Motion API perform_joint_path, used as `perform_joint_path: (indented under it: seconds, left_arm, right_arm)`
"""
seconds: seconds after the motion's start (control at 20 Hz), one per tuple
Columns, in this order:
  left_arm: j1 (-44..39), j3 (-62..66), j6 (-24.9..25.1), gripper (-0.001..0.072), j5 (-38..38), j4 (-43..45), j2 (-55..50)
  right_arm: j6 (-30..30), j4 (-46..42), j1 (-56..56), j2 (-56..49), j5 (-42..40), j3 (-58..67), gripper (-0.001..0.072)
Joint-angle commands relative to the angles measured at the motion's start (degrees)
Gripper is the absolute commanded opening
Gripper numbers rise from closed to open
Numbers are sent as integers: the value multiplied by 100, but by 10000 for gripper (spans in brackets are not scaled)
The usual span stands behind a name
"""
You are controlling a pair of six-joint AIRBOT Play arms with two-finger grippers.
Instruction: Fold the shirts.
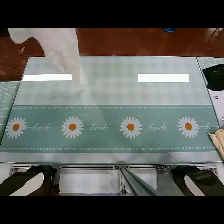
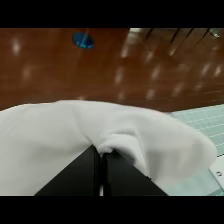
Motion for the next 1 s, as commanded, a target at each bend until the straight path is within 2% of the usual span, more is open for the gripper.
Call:
perform_joint_path:
  seconds: [0.0,0.1,0.25,0.35,0.45,0.7,0.8,0.95]
  left_arm:
    - [-647,315,-61,17,501,-24,269]
    - [-1128,313,20,17,728,-13,372]
    - [-1812,-94,15,17,684,-9,433]
    - [-2011,-715,-107,17,114,-9,446]
    - [-2055,-1646,-168,17,-131,-15,581]
    - [-1821,-4389,-116,17,-195,378,1058]
    - [-1775,-5403,531,18,-586,837,1049]
    - [-1744,-6887,481,18,-289,1165,1016]
  right_arm:
    - [-22,-20,-2,466,-28,4,363]
    - [-22,-37,-2,518,11,4,363]
    - [2,-37,-2,518,57,-2,363]
    - [2,-85,-2,518,74,-2,363]
    - [4,-105,-2,511,199,-2,363]
    - [131,-101,-2,380,490,-170,363]
    - [203,-105,-2,245,485,-584,363]
    - [474,219,-2,-103,282,-1537,363]
